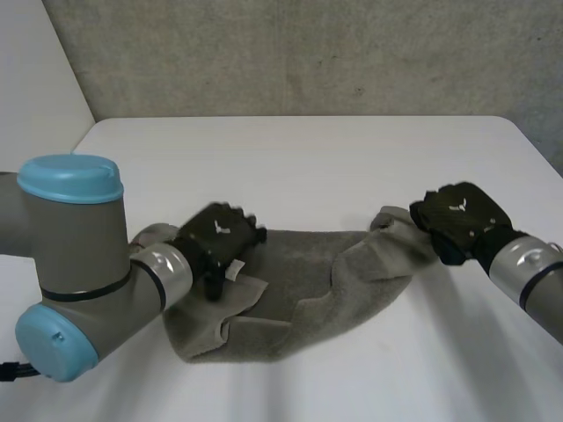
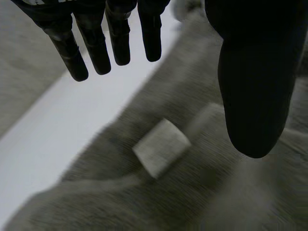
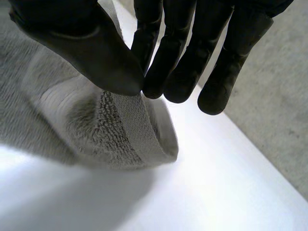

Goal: Fold the towel.

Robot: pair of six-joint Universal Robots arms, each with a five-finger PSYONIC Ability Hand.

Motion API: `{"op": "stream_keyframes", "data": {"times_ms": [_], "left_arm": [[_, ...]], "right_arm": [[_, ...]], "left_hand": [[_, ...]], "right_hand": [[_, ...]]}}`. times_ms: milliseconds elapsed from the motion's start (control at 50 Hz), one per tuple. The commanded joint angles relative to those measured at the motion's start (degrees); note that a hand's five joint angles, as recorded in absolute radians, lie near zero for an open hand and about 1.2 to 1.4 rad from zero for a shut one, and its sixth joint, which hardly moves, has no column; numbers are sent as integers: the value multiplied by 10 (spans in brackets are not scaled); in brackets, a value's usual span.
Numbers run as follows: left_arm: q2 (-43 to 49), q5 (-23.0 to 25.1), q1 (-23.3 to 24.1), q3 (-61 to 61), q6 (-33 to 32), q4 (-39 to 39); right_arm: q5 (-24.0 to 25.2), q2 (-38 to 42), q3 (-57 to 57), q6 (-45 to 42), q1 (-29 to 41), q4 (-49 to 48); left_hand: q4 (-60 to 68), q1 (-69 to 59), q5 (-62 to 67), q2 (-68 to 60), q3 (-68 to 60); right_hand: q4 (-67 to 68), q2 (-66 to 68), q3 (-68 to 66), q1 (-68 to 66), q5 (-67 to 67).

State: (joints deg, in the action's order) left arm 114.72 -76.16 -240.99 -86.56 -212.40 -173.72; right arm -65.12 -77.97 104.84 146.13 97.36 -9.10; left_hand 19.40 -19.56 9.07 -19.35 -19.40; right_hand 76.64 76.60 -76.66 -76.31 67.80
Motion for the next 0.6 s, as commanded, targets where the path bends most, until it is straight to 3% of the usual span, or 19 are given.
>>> {"op": "stream_keyframes", "data": {"times_ms": [20,240,320,420,600], "left_arm": [[-3,37,-4,-19,-82,40],[-26,43,-39,-82,-231,44],[-39,73,-44,-110,-291,47],[-36,79,-46,-121,-311,48],[-40,101,-45,-148,-310,41]], "right_arm": [[8,0,21,-14,-41,-14],[8,5,17,-15,-71,-15],[8,8,19,-15,-70,-15],[8,11,22,-15,-67,-15],[8,15,24,-15,-64,-15]], "left_hand": [[28,-26,31,-28,-28],[51,-50,54,-52,-51],[80,-78,83,-80,-80],[143,-142,147,-144,-143],[149,-147,152,-149,-149]], "right_hand": [[34,34,-33,-37,22],[34,34,-33,-37,22],[34,34,-33,-37,22],[34,34,-33,-37,22],[34,34,-33,-37,22]]}}
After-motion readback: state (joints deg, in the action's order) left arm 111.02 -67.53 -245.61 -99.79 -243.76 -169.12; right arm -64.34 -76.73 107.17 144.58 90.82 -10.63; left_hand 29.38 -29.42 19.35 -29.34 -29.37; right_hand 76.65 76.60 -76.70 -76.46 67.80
